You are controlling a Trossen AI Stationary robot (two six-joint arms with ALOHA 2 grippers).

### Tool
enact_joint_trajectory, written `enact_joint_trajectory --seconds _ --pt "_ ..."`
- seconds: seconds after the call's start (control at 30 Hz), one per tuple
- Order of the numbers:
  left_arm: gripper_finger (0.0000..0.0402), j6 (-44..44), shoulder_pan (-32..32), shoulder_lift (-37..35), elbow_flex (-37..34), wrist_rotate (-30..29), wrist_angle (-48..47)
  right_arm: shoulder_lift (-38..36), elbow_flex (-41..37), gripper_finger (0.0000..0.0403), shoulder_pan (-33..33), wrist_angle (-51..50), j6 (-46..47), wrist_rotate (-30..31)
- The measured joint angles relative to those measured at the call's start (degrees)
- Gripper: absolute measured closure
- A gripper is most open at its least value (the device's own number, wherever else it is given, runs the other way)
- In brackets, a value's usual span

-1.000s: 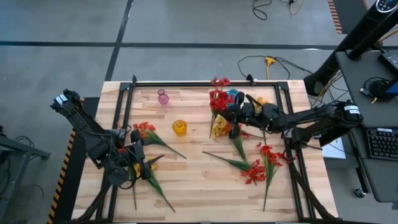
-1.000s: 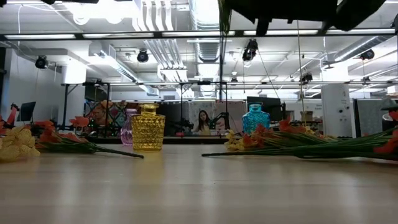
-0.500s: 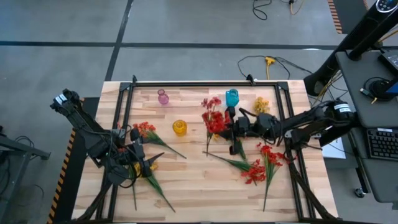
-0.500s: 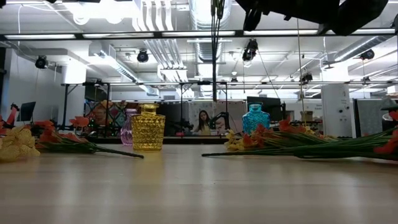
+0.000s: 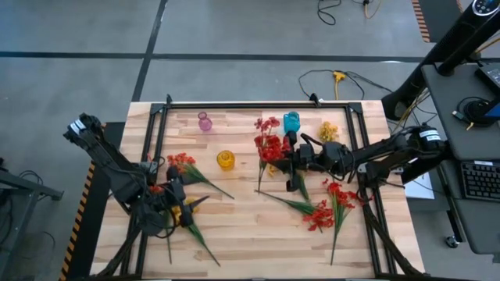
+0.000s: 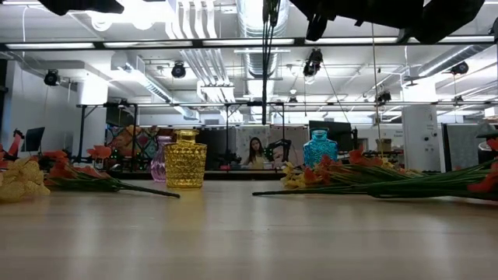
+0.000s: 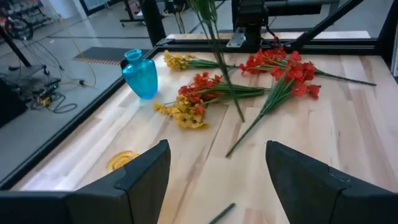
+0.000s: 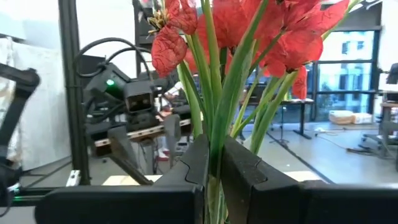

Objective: Sort flowers into vase by color
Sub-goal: Put the left red flower into the yellow vase

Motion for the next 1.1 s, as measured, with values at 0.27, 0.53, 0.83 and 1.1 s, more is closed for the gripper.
enact_joint_trajectory --seconds 0.27,0.53,0.83,1.1 --pt "0.0155 -2.57 0.01 2.13 0.00 0.95 0.49 0.79 1.83 0.0381 0.02 -0.56 -1.70 3.66" --pt "0.0155 -2.59 0.01 2.87 0.09 2.92 3.30 0.92 2.76 0.0381 0.02 -4.82 -3.29 9.88" --pt "0.0155 -1.10 0.01 2.73 0.46 4.01 3.60 0.90 2.82 0.0381 -0.38 -7.33 -3.72 9.88" --pt "0.0155 2.33 0.58 2.55 0.46 13.37 5.10 0.90 2.82 0.0381 -2.81 -7.43 -2.29 10.05"
